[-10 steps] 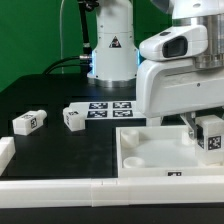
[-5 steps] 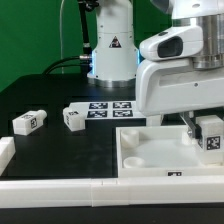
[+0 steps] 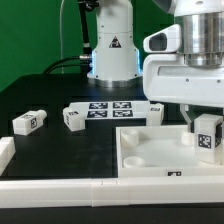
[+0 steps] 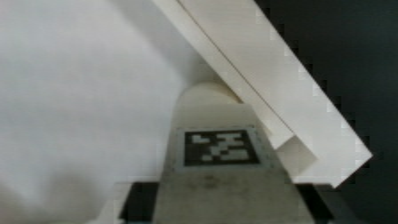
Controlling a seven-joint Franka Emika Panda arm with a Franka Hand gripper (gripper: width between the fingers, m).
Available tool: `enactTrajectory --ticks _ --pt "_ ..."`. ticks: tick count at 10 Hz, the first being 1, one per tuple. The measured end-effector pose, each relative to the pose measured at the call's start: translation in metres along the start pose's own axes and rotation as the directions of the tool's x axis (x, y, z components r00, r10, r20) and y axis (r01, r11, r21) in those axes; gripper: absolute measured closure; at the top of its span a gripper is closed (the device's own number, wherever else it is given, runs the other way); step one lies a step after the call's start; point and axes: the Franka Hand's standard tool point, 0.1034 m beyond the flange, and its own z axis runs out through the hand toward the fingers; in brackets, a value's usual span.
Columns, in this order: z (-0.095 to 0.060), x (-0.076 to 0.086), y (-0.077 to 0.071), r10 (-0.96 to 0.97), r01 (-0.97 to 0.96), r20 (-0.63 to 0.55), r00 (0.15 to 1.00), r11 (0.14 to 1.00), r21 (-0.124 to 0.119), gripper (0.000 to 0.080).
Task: Assemble one leg
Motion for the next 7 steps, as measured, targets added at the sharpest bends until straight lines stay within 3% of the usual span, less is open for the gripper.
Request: enactTrajectory --ticks 2,6,7 --pt "0.0015 -0.0047 -0.0019 0.363 -0.363 -0.001 0.932 0.932 0.0 0.0509" --pt "0.0015 -0.004 -0.0021 0.549 -0.549 0.018 0.836 0.836 0.008 0.0509" --pt "0.0015 -0.0044 -0.0023 0.531 -0.531 0.019 0.847 0.847 0.009 0.0417"
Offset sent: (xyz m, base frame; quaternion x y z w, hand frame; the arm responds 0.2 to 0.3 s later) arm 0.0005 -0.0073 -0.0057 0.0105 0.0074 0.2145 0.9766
